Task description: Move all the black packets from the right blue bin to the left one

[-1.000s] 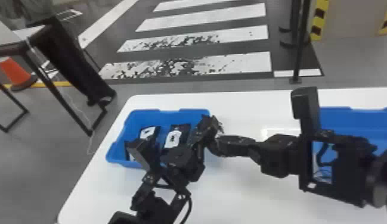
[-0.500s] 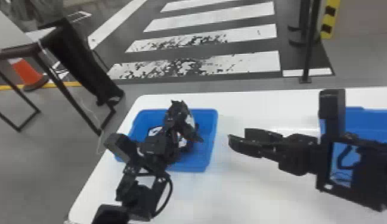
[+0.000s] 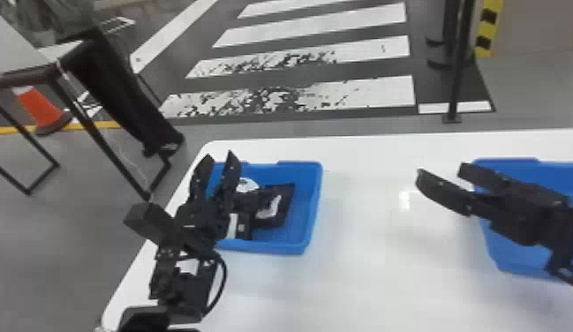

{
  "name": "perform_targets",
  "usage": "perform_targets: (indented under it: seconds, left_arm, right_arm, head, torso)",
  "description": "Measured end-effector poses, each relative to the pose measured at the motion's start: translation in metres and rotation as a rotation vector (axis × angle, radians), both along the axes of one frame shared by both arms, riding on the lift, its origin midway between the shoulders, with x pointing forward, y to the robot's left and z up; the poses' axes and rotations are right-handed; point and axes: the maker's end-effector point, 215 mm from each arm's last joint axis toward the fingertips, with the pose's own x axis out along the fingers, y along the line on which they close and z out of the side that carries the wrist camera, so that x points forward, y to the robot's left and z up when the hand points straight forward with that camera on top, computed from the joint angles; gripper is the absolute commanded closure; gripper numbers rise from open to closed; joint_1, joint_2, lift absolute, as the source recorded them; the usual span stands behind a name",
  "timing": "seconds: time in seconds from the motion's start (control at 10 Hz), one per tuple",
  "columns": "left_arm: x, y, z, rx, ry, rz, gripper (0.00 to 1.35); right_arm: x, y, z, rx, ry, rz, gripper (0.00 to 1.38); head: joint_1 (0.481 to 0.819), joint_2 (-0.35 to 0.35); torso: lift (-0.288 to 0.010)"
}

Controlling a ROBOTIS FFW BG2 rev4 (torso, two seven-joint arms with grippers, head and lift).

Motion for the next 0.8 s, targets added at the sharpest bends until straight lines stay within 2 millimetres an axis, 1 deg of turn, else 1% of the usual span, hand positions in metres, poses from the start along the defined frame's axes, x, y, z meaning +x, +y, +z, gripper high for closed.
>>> perform_targets:
  seconds: [0.1,0.2,0.3,0.4,0.5,0.7,0.8]
  left_arm:
    - [-0.002,-0.009,0.003,-0.027,-0.021,-0.013,0.21]
    - [-0.007,-0.019,0.009,-0.04,-0.056,-0.021,0.22]
    - [-0.012,-0.028,0.018,-0.045,-0.097,-0.025,0.22]
    - [-0.016,-0.038,0.023,-0.035,-0.122,-0.032,0.22]
    - [-0.017,-0.047,0.022,-0.016,-0.121,-0.043,0.22]
    - [-0.018,-0.059,0.017,0.054,-0.104,-0.042,0.22]
    - [-0.021,-0.065,0.011,0.079,-0.092,-0.034,0.22]
  right_arm:
    - [0.009,-0.028,0.006,-0.015,-0.046,-0.073,0.08]
    - [0.014,-0.054,0.01,-0.032,-0.083,-0.139,0.08]
    - [0.016,-0.075,0.013,-0.044,-0.113,-0.193,0.08]
    - [0.016,-0.09,0.015,-0.046,-0.135,-0.235,0.08]
    - [0.016,-0.108,0.019,-0.054,-0.173,-0.289,0.09]
    - [0.013,-0.149,0.023,-0.156,-0.247,-0.403,0.09]
    - [0.007,-0.162,0.023,-0.211,-0.28,-0.454,0.09]
  head:
    - [0.695,0.326]
    - [0.694,0.279]
    - [0.693,0.24]
    - [0.692,0.225]
    - [0.693,0.195]
    - [0.695,0.13]
    - [0.695,0.107]
  torso:
    - [-0.168]
    - [-0.168]
    - [-0.168]
    - [-0.168]
    - [-0.168]
    - [-0.168]
    - [-0.168]
